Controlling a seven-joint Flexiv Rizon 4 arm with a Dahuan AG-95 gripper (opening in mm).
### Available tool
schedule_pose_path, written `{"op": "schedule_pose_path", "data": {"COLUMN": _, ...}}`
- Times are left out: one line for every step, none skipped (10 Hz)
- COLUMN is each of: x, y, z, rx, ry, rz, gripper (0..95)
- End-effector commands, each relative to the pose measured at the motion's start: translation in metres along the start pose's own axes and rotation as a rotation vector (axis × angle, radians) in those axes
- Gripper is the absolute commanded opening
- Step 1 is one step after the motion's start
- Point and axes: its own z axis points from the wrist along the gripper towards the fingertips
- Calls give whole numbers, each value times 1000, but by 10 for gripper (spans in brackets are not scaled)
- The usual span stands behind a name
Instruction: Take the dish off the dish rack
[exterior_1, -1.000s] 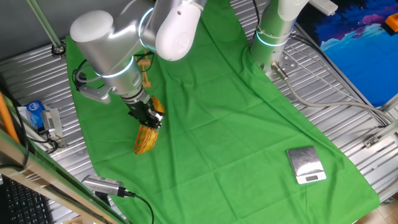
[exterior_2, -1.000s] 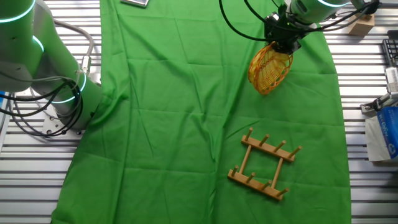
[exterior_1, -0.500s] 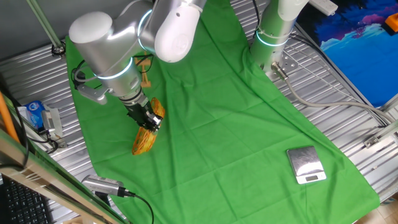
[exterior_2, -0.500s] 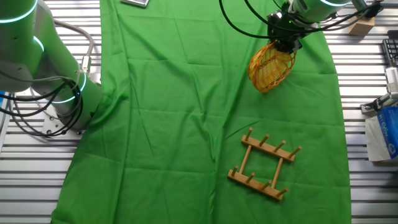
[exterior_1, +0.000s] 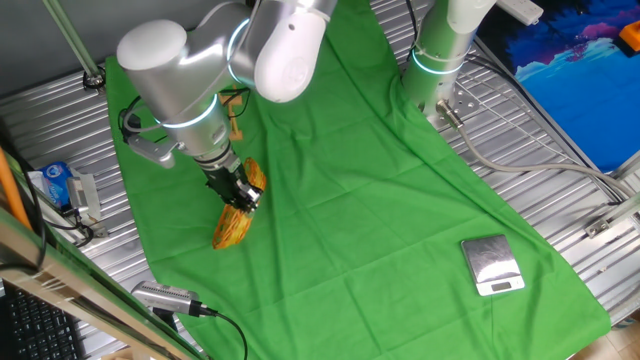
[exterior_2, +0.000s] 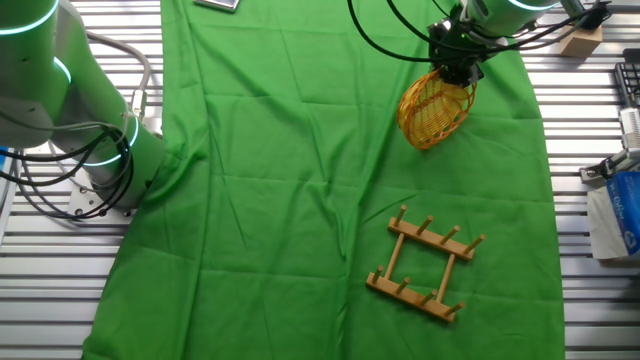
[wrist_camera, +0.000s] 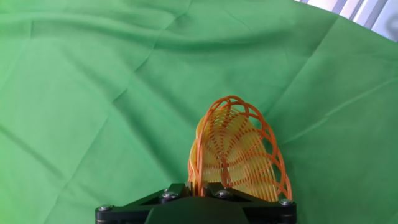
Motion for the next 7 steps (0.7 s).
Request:
{"op": "schedule_pose_path", "data": {"x": 1, "y": 0, "z": 3, "rx": 0, "ry": 2, "rz": -10, "gripper": 0}}
{"op": "schedule_pose_path", "data": {"x": 1, "y": -1, "z": 4, "rx": 1, "ry": 3, "rz": -15, "gripper": 0}}
{"op": "schedule_pose_path", "data": {"x": 2, "y": -1, "z": 6, "rx": 3, "ry": 5, "rz": -23, "gripper": 0}}
{"op": "schedule_pose_path", "data": {"x": 2, "y": -1, "z": 6, "rx": 4, "ry": 7, "rz": -24, "gripper": 0}}
{"op": "schedule_pose_path", "data": {"x": 2, "y": -1, "z": 6, "rx": 5, "ry": 9, "rz": -25, "gripper": 0}}
{"op": "schedule_pose_path", "data": {"x": 2, "y": -1, "z": 6, "rx": 6, "ry": 10, "rz": -25, "gripper": 0}}
{"op": "schedule_pose_path", "data": {"x": 2, "y": -1, "z": 6, "rx": 9, "ry": 13, "rz": -26, "gripper": 0}}
